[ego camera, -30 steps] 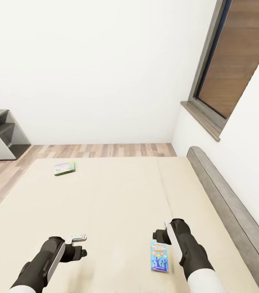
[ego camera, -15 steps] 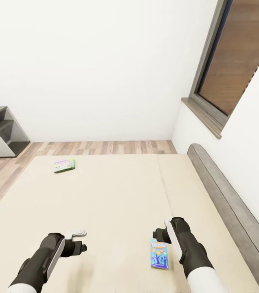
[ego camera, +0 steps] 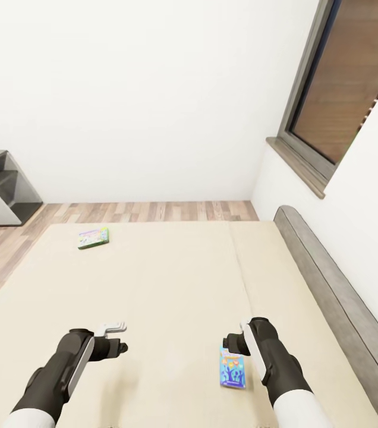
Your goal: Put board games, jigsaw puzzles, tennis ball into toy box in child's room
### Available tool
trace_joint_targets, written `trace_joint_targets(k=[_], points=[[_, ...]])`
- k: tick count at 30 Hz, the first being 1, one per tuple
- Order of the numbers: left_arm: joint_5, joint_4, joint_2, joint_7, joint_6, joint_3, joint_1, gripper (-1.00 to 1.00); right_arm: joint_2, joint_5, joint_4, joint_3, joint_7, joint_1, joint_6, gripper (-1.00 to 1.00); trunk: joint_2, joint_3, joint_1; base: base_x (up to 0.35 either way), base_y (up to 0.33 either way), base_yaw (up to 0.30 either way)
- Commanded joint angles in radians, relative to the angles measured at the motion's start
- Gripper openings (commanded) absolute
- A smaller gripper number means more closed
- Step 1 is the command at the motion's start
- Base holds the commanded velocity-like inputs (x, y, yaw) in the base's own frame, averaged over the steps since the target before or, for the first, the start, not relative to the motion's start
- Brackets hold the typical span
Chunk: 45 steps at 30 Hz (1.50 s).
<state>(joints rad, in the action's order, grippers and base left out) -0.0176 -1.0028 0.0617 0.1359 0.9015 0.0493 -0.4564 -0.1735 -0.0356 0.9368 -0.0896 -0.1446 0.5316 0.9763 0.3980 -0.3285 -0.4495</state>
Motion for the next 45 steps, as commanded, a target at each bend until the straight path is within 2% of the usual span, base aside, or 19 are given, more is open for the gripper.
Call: trace_joint_targets(k=[1, 45], points=[[-0.001, -0.002, -0.001, 0.002, 0.005, 0.001, -0.001, 1.00, -0.001, -0.004, 0.001, -0.002, -0.005, 0.001, 0.003, 1.00, 0.002, -0.003, -0.001, 0.000, 0.000, 0.000], [-0.001, -0.004, -0.004, 0.000, 0.000, 0.001, -0.001, 1.00, -0.001, -0.003, 0.000, -0.002, -0.009, 0.001, -0.006, 1.00, 0.002, -0.075, -0.001, 0.000, 0.000, 0.000]])
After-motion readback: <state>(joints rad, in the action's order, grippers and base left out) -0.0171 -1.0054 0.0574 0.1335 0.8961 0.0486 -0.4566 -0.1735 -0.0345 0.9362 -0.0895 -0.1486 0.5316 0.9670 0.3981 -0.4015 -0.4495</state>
